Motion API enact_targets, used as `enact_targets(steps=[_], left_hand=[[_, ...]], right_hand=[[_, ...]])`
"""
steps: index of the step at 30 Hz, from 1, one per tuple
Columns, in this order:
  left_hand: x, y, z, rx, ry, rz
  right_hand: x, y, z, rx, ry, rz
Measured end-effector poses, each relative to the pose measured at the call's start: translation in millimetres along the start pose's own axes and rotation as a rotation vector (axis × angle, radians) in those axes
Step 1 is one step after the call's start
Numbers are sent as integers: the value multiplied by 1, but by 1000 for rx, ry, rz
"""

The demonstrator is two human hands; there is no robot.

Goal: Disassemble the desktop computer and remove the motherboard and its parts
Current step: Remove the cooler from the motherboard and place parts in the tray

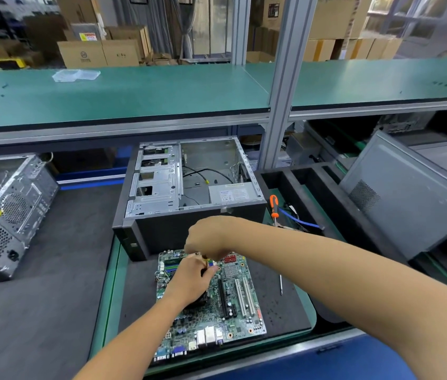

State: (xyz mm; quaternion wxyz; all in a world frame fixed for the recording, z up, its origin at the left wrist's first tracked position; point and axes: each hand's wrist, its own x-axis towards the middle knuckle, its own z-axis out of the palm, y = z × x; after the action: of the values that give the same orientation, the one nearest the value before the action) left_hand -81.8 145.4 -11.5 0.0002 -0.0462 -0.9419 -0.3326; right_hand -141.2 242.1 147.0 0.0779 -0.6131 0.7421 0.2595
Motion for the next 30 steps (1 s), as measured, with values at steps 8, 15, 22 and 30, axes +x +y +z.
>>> enact_targets(steps=[8,15,22,30], left_hand=[[3,-5,5,-45,-4,-67],[2,-2,2,11,9,-11],[-1,0,0,-32,-8,-14],[-1,-1,1,-35,7,-46]], right_hand=[[-10,5,5,747,25,407],[-5,9,-5,604,-191,391],[0,-9,-7,-26,-52,17],[-6,6,-4,476,-5,199]])
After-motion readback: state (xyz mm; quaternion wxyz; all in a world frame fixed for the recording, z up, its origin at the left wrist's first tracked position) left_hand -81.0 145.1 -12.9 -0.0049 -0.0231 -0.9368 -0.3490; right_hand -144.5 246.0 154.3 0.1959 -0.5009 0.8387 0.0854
